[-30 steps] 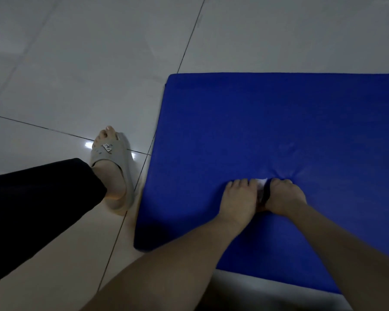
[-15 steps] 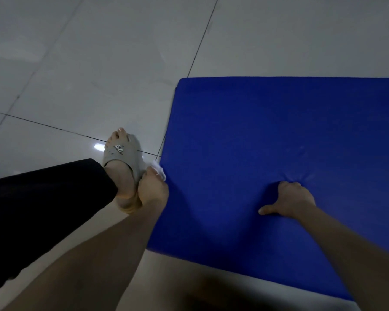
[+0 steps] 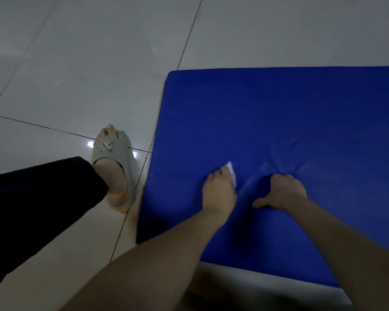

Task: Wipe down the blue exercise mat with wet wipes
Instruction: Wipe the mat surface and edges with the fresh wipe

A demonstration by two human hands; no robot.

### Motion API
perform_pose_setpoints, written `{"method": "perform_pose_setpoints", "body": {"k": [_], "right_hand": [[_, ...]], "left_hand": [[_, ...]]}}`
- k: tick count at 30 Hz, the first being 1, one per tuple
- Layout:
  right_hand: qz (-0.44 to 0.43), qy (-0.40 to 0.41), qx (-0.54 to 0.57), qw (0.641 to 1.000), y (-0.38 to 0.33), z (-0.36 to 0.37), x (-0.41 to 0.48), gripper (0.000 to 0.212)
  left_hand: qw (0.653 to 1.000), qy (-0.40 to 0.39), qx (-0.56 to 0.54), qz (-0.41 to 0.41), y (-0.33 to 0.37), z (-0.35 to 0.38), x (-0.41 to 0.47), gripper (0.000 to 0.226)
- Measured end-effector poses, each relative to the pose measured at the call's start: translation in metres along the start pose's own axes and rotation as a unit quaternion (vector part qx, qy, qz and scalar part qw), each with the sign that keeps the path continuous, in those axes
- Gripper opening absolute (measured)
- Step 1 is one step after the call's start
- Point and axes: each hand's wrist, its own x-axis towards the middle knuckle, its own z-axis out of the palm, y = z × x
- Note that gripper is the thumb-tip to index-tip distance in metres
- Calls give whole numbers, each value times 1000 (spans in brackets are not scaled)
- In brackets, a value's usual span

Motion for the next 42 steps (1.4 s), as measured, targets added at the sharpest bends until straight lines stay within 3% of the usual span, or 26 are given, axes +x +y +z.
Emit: {"method": "perform_pose_setpoints", "body": {"k": [5, 9, 12, 17, 21, 23, 29, 32, 35, 38, 42], "right_hand": [[-3, 39, 10, 999, 2, 9, 4, 49], [12, 7, 8, 1000, 0, 4, 0, 91], [9, -1, 10, 1000, 0, 1, -2, 100], [10, 2, 16, 1000, -1, 1, -3, 98], [11, -3, 14, 1000, 0, 1, -1, 89], [9, -1, 10, 1000, 0, 1, 0, 87], [-6, -34, 18, 999, 4, -1, 6, 82], [-18, -114, 61, 991, 10, -15, 11, 61], [-28, -135, 72, 988, 12, -21, 8, 34], [-28, -147, 75, 986, 11, -22, 6, 23], [-31, -137, 70, 988, 6, -22, 9, 22]], "left_hand": [[980, -107, -21, 168, 36, 21, -26, 29], [963, -72, 54, 253, -10, -1, -15, 12], [978, -12, 83, 189, -68, -22, -8, 11], [992, 35, 111, -55, -158, -65, -14, 16], [972, 67, 62, -218, -143, -66, -18, 15], [970, 73, 16, -233, -124, -55, -18, 13], [995, 53, 9, -80, -52, -17, -33, 20], [998, 22, 31, 53, -8, 5, -43, 27], [985, -72, -11, 154, 34, 25, -60, 11], [979, -73, 1, 189, 41, 26, -61, 13], [982, -55, 58, 169, -25, 5, -40, 10]]}}
